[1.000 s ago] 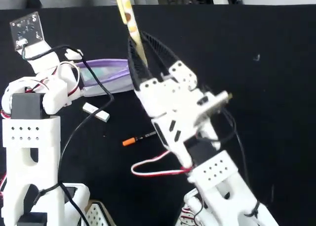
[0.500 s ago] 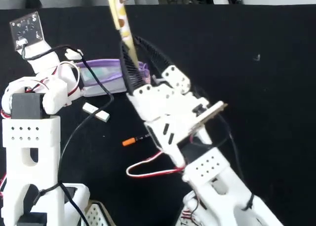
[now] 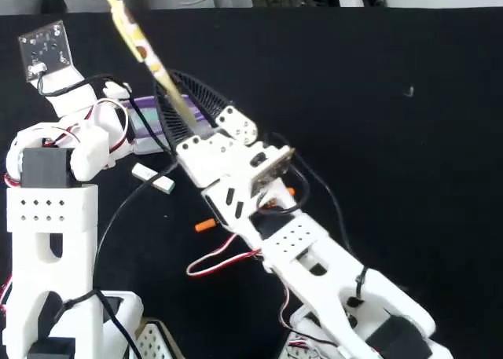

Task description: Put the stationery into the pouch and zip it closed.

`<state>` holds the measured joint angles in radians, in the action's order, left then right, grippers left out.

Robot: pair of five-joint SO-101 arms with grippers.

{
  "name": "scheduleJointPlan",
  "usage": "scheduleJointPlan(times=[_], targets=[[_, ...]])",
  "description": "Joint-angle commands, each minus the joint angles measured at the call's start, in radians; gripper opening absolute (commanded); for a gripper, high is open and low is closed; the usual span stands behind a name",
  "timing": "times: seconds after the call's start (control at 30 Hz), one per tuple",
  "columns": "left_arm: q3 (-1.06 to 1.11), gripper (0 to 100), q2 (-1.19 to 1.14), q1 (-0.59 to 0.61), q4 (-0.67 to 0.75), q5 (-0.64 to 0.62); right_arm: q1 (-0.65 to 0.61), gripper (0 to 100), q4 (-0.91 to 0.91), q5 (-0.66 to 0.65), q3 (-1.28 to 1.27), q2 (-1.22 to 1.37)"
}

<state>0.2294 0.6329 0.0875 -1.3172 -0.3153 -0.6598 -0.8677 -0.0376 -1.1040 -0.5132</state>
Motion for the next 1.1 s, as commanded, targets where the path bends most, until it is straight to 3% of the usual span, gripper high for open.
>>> scheduleJointPlan(times=[0.0, 0.37, 0.67, 1.07], targets=[[-0.016, 3, 0.006, -0.004, 0.028, -0.011, -0.015, 1.1, -0.041, -0.018, 0.022, -0.008], [-0.016, 3, 0.014, -0.002, 0.023, -0.011, -0.064, 1.1, -0.031, -0.023, -0.073, -0.142], [-0.018, 3, 0.015, 0.036, 0.02, -0.011, -0.044, 1.1, 0.091, -0.037, -0.065, -0.127], [-0.036, 3, 0.015, 0.077, -0.003, -0.011, -0.031, 1.5, -0.123, -0.094, -0.028, 0.208]])
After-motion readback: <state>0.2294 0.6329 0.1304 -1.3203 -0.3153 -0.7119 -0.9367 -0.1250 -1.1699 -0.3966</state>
